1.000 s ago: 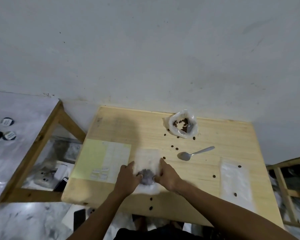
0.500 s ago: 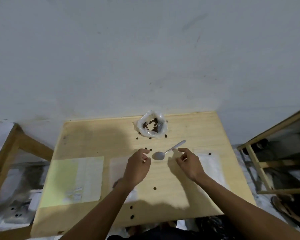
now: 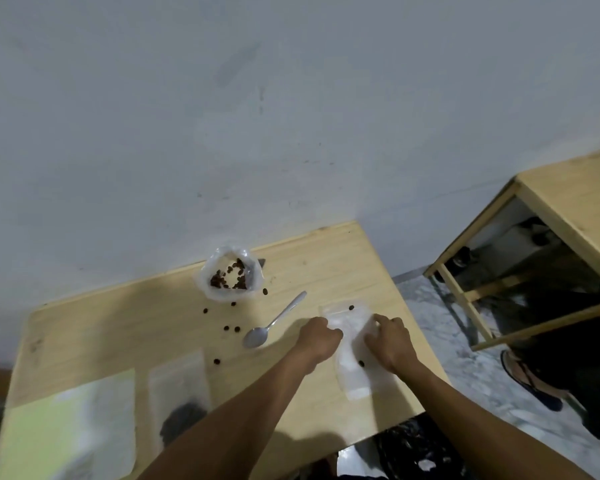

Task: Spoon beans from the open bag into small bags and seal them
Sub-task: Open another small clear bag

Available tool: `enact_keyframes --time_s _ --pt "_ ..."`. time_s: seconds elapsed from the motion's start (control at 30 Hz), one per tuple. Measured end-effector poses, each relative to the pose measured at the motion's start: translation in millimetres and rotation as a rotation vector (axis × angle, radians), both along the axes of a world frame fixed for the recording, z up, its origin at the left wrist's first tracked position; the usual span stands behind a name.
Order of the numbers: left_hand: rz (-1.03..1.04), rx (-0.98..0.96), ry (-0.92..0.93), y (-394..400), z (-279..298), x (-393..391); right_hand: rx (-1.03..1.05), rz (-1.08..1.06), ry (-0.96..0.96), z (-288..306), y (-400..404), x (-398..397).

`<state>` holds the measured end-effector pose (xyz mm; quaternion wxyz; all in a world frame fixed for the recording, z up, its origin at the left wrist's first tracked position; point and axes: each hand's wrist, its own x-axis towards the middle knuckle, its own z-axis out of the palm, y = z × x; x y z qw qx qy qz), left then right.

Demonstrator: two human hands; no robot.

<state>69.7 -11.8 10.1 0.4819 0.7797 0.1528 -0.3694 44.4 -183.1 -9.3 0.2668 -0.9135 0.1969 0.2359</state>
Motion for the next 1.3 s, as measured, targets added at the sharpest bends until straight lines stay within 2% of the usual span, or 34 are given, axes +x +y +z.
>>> enact_keyframes --time_s 0.1,0.17,0.23,0.3,0.5,0.63,0.77,0.9,1.0,1.3 --pt "0.001 0.037 -0.021 0.1 4.4 1.3 0.038 -0.043 -0.087 1.6 3.7 1.1" --pt "0.009 0.067 -0.041 5.3 4.5 2.4 0.092 -0.086 -0.212 5.2 7.5 3.0" --pt "-0.005 0.079 -0.070 12.1 5.1 4.0 0.209 -0.128 -0.319 11.7 13.0 6.7" --pt "0.019 0.076 -0.115 20.4 9.0 6.1 0.335 -0.148 -0.340 20.6 20.3 11.0" --pt "0.286 0.131 -0.403 50.0 26.8 18.0 0.460 -0.112 -0.430 53.4 47.7 28.2" --pt "0.405 -0.007 -0.435 72.1 42.7 34.0 0.604 -0.075 -0.518 78.0 65.5 40.7" --pt "0.684 -0.429 -0.185 92.8 72.9 50.0 0.684 0.062 -0.580 100.1 85.5 48.3" --pt "0.718 -0.721 -0.104 112.2 106.1 47.4 0.709 0.295 -0.574 115.4 103.2 49.1" --pt "0.677 -0.770 -0.131 123.4 118.5 41.2 0.754 0.379 -0.551 126.4 117.8 50.3" --pt "0.585 -0.723 -0.215 146.1 134.3 31.5 0.809 0.313 -0.513 150.2 154.5 60.6"
